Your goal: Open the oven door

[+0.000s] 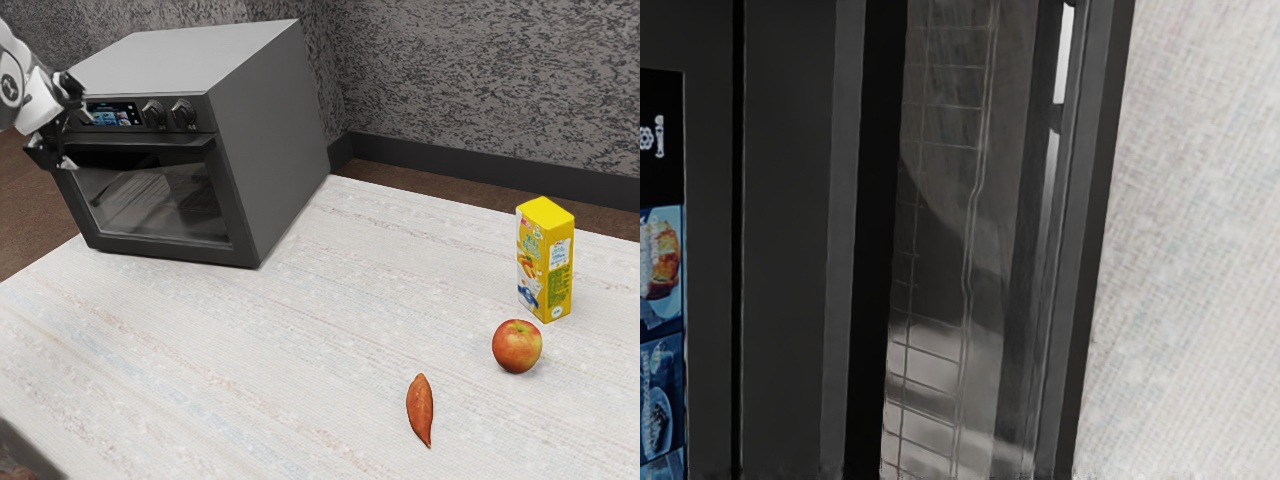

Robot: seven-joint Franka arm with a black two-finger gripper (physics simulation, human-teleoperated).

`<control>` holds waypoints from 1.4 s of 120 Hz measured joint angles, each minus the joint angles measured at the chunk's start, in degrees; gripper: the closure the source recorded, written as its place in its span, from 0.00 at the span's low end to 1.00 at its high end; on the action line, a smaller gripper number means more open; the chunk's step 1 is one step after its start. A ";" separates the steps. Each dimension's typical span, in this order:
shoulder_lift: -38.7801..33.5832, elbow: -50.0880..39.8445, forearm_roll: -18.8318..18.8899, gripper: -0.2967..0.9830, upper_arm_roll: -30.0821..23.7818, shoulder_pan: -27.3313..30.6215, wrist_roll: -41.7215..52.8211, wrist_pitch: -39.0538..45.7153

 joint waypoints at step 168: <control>-14.00 6.51 12.30 0.24 -39.50 12.68 -21.49 -22.36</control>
